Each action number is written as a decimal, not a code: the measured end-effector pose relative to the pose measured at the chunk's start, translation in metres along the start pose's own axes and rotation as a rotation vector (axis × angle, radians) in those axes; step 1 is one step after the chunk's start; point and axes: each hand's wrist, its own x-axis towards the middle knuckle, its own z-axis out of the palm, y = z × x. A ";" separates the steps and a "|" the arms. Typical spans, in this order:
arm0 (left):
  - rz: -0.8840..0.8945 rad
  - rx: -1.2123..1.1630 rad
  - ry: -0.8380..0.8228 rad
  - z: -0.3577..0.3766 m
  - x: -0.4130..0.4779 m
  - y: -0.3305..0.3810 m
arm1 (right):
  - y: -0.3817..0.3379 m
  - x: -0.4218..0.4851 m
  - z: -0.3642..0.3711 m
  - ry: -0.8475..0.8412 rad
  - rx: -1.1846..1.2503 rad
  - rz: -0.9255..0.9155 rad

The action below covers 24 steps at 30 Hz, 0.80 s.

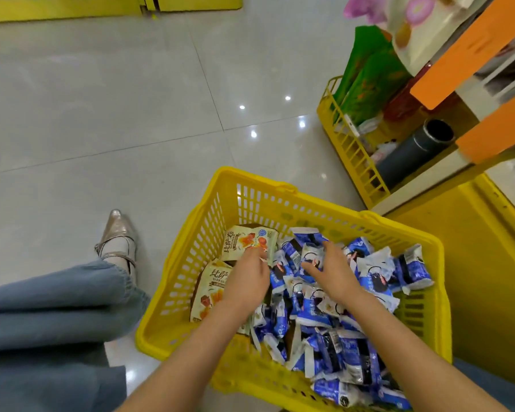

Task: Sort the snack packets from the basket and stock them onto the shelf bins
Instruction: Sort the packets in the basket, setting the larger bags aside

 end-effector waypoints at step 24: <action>-0.566 -1.006 -0.121 0.051 0.002 0.011 | -0.013 -0.047 0.010 -0.028 0.332 -0.058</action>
